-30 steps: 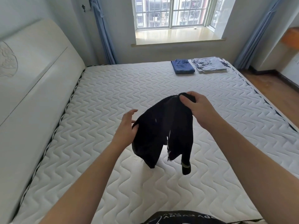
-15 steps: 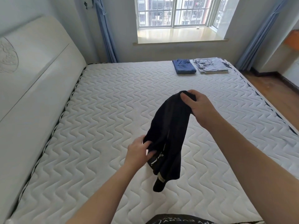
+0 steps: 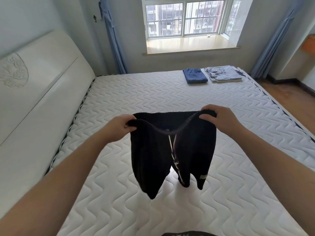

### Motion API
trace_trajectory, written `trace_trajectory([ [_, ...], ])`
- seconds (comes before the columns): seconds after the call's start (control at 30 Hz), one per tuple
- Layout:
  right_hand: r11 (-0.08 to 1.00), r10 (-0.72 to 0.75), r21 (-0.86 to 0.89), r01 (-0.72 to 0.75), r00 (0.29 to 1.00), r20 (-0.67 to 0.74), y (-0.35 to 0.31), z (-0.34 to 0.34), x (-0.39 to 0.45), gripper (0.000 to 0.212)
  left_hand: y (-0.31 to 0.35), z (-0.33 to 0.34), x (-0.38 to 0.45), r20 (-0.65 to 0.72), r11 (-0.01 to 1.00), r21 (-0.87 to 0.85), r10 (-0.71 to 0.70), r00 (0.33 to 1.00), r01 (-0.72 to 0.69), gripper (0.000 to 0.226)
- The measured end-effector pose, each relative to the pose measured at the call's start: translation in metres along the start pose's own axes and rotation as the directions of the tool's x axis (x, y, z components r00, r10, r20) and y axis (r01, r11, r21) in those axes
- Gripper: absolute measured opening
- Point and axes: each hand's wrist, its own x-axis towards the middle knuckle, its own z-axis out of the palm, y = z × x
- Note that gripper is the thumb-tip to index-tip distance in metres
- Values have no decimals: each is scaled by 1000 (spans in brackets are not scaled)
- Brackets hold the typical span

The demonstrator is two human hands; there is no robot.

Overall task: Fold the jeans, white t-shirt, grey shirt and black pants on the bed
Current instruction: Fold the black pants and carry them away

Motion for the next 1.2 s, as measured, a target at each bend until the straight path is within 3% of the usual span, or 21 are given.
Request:
trace_trajectory([
  [0.1, 994, -71, -84, 72, 997, 23, 8, -14, 2, 12, 10, -41, 5, 55, 988, 138, 57, 997, -64, 19],
  [0.3, 902, -238, -305, 305, 942, 237, 7, -35, 18, 23, 42, -104, 16, 142, 888, 395, 195, 970, -236, 13],
  [0.4, 864, -281, -335, 376, 912, 300, 5, -43, 24, 21, 53, -123, 19, 179, 851, 437, 234, 955, -291, 11],
  [0.53, 814, -379, -349, 464, 880, 287, -2, -45, 24, 16, 57, -138, 18, 184, 815, 469, 286, 940, -340, 31],
  [0.63, 804, -408, -354, 478, 876, 257, -6, -43, 26, 18, 57, -145, 17, 136, 839, 439, 290, 947, -320, 27],
  [0.73, 829, -340, -374, 416, 906, 253, -11, -48, 35, 19, 54, -148, 20, 35, 864, 417, 295, 955, -282, 49],
  [0.87, 871, -202, -372, 321, 924, 324, -23, -66, 49, 30, 48, -153, 23, -115, 888, 371, 333, 936, -270, 19],
  [1.0, 911, -170, -346, 224, 969, 179, -39, -81, 55, 34, 48, -161, 22, -182, 917, 292, 332, 926, -271, 26],
  [1.1, 954, -178, -241, 179, 984, 25, -52, -86, 63, 27, 45, -167, 24, -297, 957, 203, 261, 919, -206, 25],
  [1.2, 989, -143, 42, 145, 989, -45, -63, -89, 69, 21, 44, -168, 27, -356, 976, -8, 201, 913, -218, 29],
])
